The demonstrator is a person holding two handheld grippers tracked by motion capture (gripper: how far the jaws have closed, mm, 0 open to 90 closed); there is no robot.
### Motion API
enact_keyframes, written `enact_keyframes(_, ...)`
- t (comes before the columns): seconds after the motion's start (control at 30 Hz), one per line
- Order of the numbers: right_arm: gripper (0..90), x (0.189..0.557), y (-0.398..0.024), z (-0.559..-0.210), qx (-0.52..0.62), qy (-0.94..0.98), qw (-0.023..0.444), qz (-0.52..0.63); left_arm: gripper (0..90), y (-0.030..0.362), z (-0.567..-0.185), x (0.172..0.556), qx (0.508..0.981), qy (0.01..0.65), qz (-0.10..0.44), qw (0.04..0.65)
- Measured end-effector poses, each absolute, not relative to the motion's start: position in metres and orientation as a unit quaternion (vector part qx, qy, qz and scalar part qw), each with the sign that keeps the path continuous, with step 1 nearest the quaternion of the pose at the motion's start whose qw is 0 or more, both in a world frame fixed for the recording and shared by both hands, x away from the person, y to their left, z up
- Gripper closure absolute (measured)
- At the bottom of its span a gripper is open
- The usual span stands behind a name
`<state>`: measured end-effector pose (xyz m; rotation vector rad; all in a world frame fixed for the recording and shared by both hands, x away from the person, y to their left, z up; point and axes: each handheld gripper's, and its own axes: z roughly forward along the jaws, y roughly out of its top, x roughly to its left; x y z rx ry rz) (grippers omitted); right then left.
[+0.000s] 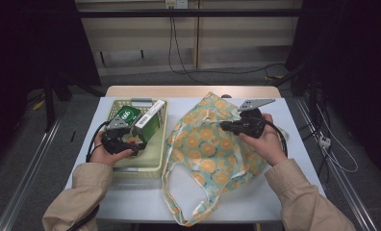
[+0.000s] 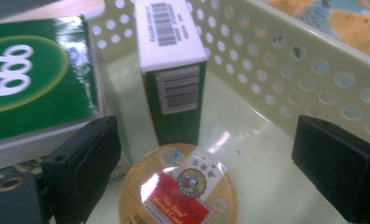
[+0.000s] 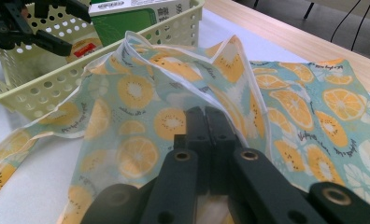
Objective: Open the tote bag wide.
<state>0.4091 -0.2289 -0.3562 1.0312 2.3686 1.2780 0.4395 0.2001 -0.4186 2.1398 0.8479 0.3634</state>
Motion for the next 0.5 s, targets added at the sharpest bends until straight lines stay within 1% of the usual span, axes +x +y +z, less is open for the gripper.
enact_keyframes(0.07, 90.0, 0.409, -0.230, -0.357, 0.356, 0.815, 0.129, 0.439, 9.7, 0.198, -0.420, 0.441, 0.852, 0.334, 0.143, 0.377)
enact_keyframes(0.13, 90.0, 0.409, -0.231, -0.358, 0.357, 0.814, 0.129, 0.440, 9.7, 0.196, -0.422, 0.441, 0.856, 0.334, 0.143, 0.369)
enact_keyframes(0.37, 90.0, 0.409, -0.230, -0.358, 0.355, 0.816, 0.126, 0.439, 9.9, 0.191, -0.433, 0.448, 0.875, 0.344, 0.118, 0.319)
enact_keyframes(0.5, 90.0, 0.409, -0.230, -0.360, 0.354, 0.817, 0.123, 0.438, 8.2, 0.190, -0.434, 0.449, 0.878, 0.338, 0.120, 0.318)
